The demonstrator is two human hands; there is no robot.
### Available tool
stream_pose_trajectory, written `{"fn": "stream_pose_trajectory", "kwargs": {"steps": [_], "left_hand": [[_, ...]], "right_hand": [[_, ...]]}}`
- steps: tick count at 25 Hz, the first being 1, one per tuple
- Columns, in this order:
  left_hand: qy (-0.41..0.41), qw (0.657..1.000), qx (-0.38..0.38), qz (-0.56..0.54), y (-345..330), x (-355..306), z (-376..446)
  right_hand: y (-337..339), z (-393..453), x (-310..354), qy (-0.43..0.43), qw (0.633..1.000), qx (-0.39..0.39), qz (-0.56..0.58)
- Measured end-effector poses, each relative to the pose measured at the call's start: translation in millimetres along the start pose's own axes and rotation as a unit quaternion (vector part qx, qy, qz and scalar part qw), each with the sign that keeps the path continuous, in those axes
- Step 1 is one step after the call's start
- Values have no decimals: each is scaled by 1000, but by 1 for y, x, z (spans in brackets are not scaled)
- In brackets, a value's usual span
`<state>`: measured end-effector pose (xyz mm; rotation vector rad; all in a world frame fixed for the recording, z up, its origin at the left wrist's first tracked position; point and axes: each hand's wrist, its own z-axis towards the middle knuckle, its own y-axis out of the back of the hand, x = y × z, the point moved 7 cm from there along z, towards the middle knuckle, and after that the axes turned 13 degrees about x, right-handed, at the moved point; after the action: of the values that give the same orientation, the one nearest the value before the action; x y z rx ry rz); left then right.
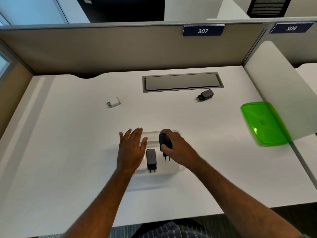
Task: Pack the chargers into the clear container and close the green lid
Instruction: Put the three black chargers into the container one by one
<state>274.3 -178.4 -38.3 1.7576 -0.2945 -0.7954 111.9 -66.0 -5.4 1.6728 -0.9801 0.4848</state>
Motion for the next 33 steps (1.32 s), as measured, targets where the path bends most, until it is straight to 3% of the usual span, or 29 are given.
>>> {"fn": "stream_pose_trajectory", "kwargs": {"steps": [14, 22, 26, 30, 33], "left_hand": [[-9, 1000, -3, 3, 1, 0, -1], [-7, 1000, 0, 3, 0, 0, -1], [-4, 1000, 2, 1, -1, 1, -1], [-3, 1000, 12, -9, -1, 2, 0], [2, 999, 20, -26, -2, 3, 1]], "right_hand": [[-66, 25, -34, -119, 977, 136, -110], [-67, 26, -39, -115, 976, 164, -83], [-66, 26, -37, -113, 968, 187, -122], [-48, 21, -27, -84, 976, 146, -137], [-17, 14, -14, -32, 994, 76, -78]]}}
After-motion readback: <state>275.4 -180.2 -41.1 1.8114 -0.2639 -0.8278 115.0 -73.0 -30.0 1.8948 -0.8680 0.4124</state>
